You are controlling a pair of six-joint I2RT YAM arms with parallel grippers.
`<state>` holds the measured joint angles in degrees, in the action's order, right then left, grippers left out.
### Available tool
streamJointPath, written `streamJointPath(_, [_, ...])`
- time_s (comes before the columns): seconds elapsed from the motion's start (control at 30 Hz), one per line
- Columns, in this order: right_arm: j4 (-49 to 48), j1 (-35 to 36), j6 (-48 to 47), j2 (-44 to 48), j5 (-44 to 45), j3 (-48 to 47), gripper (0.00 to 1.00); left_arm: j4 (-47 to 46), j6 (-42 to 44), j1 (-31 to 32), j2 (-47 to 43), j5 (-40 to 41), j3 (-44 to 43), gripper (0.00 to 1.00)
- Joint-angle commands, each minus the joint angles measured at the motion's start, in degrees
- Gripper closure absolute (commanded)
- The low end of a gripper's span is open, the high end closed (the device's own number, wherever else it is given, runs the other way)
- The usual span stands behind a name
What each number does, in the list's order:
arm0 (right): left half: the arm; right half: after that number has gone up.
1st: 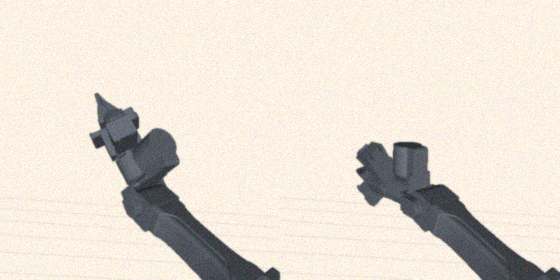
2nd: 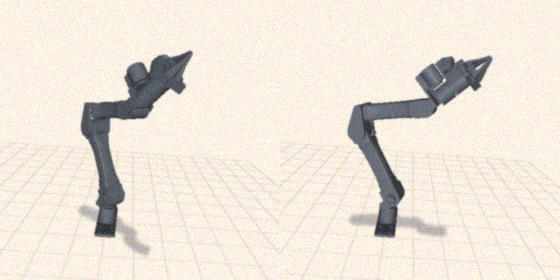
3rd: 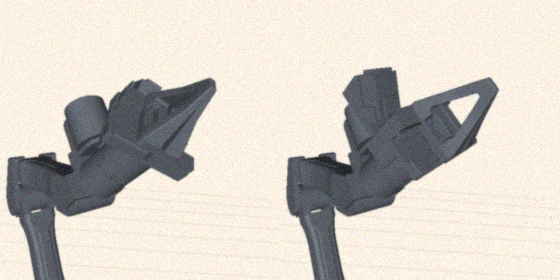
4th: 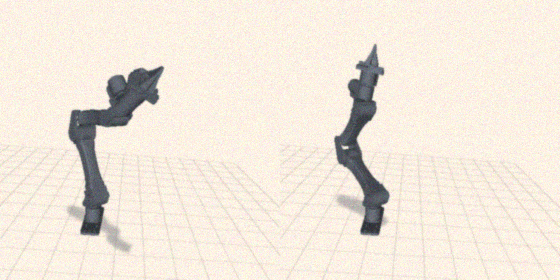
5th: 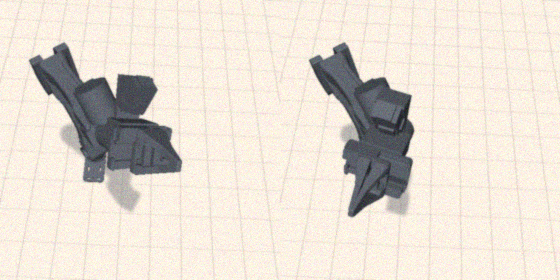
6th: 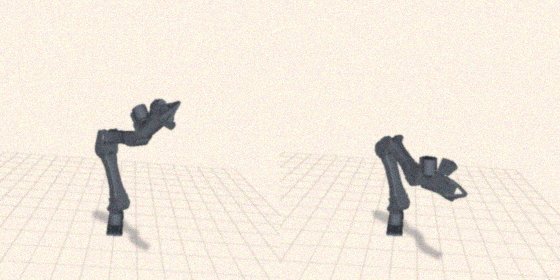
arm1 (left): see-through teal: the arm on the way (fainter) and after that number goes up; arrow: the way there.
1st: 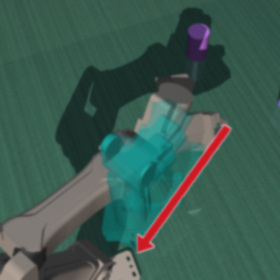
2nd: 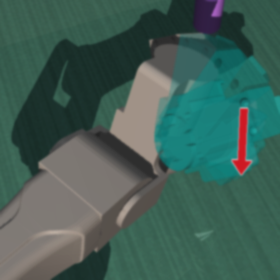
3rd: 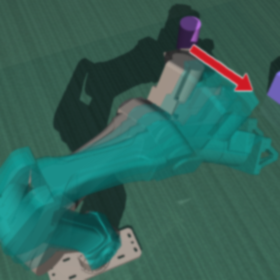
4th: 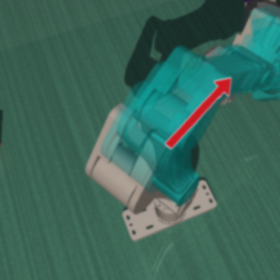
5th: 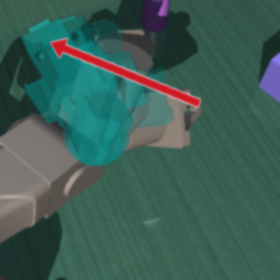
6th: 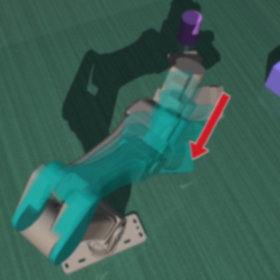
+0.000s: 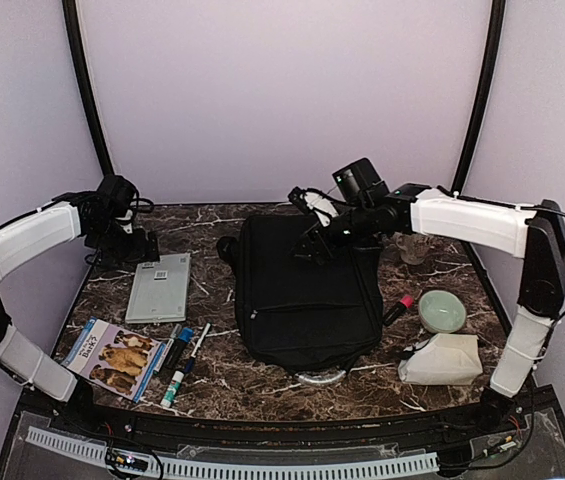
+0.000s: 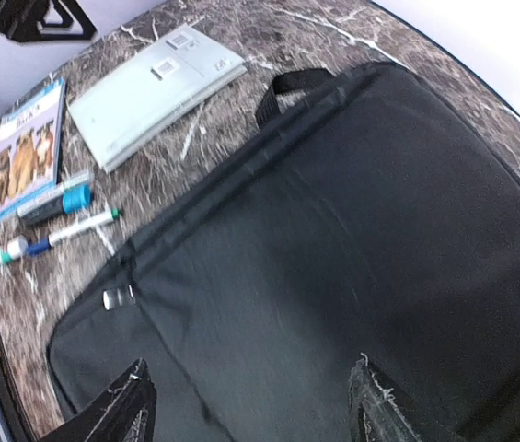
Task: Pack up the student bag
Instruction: Move the book to the center of the board.
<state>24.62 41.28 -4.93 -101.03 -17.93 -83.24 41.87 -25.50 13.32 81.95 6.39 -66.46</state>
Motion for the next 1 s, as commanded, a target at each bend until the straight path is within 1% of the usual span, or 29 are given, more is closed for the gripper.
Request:
streamJointPath(0.0, [-3.72,3.39,8.87,-7.02,1.29,-10.47,0.28,-3.41,2.22,-3.28,2.49,-3.27,1.52,0.01])
streamJointPath(0.2, [-9.15,6.61,16.91,-16.34,-5.04,-17.37,0.3,-7.84,3.84,-9.5,5.11,-8.73,2.7,0.03])
streamJointPath(0.33, [-10.53,8.23,19.94,-21.92,-5.29,-21.95,0.31,-8.91,4.76,-11.76,7.57,-13.01,1.93,0.04])
streamJointPath(0.5, [-10.76,8.51,24.31,-28.21,-4.18,-27.49,0.28,-9.02,6.08,-13.43,12.02,-14.03,-0.32,0.07])
streamJointPath(0.67, [-13.06,8.54,28.9,-33.17,-6.81,-29.85,0.28,-9.35,6.62,-14.38,16.94,-14.44,-1.56,0.12])
streamJointPath(0.8, [-13.75,8.71,33.53,-37.08,-7.19,-32.39,0.28,-9.99,6.58,-14.59,19.15,-13.73,-1.17,0.13])
streamJointPath(0.97, [-14.67,9.44,35.41,-40.02,-6.9,-34.23,0.28,-9.99,7.24,-14.68,20.28,-12.96,-0.68,0.13])
